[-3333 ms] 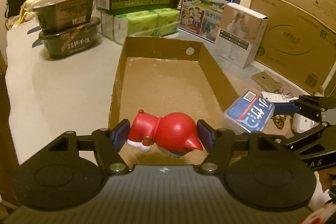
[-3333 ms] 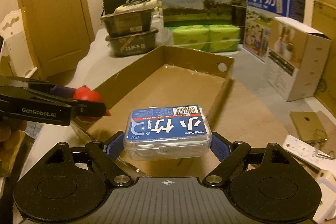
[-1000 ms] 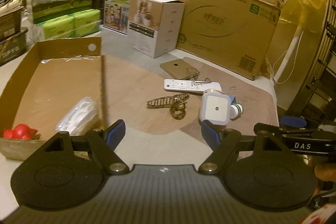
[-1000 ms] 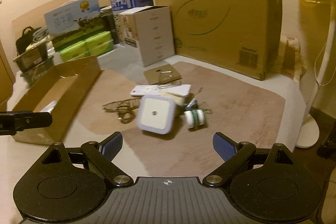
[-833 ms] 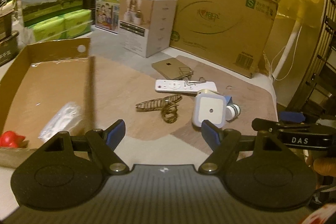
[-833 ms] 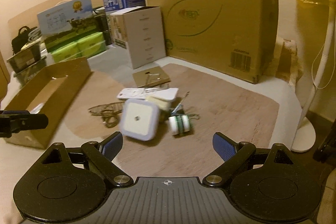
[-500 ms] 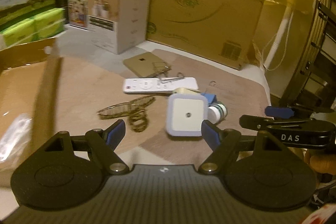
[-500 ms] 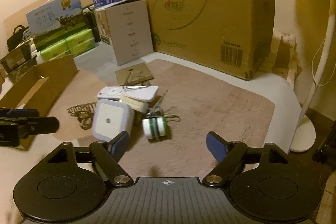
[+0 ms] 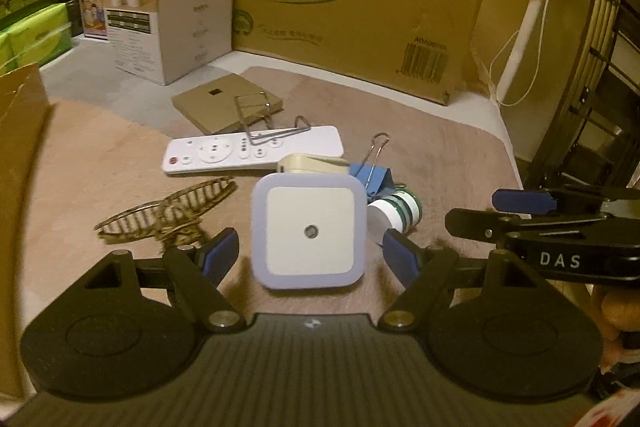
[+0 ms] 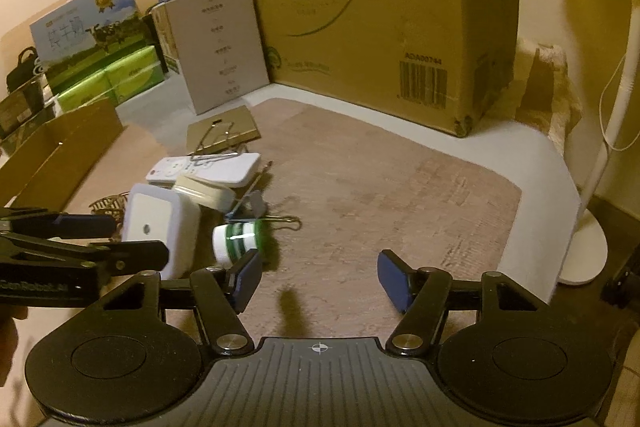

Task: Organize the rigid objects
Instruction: 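Grasp the white square night light with the left gripper while the right grasps the green jar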

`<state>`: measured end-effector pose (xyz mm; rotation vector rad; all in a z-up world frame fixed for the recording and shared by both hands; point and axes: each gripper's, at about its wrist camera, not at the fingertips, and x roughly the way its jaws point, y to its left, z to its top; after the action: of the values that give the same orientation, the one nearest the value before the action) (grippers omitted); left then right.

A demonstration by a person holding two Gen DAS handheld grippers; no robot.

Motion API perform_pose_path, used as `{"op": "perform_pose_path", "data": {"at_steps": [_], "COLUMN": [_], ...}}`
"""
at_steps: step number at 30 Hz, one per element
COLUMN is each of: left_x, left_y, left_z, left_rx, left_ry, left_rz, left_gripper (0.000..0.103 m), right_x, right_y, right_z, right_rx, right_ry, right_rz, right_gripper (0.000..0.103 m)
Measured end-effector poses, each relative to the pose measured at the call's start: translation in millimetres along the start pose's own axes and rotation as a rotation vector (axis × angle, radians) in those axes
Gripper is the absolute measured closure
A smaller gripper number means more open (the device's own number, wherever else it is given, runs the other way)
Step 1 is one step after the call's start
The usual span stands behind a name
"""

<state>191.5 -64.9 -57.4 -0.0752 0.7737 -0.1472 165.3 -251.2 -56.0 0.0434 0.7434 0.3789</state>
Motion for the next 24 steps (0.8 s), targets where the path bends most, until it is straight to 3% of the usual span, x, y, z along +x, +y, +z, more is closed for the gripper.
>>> {"op": "perform_pose_path", "data": {"at_steps": [5, 14, 19, 24], "left_x": [11, -16, -36, -45], "left_y": [0, 13, 24, 32], "left_z": [4, -8, -13, -14], "left_rx": [0.012, 0.018, -0.006, -0.022], "left_ry": [0.013, 0.015, -0.003, -0.015], "left_rz": [0.02, 0.012, 0.017, 0.019], "left_gripper": [0.04, 0.041, 0.041, 0.041], "right_x": [4, 16, 29, 39], "right_y": [-1, 22, 37, 49], "right_z": [-3, 1, 7, 11], "right_rx": [-0.005, -0.058, -0.101, -0.138], "right_ry": [0.007, 0.001, 0.001, 0.015], "right_rz": [0.016, 0.092, 0.106, 0.09], "right_gripper": [0.038, 0.046, 0.057, 0.059]}}
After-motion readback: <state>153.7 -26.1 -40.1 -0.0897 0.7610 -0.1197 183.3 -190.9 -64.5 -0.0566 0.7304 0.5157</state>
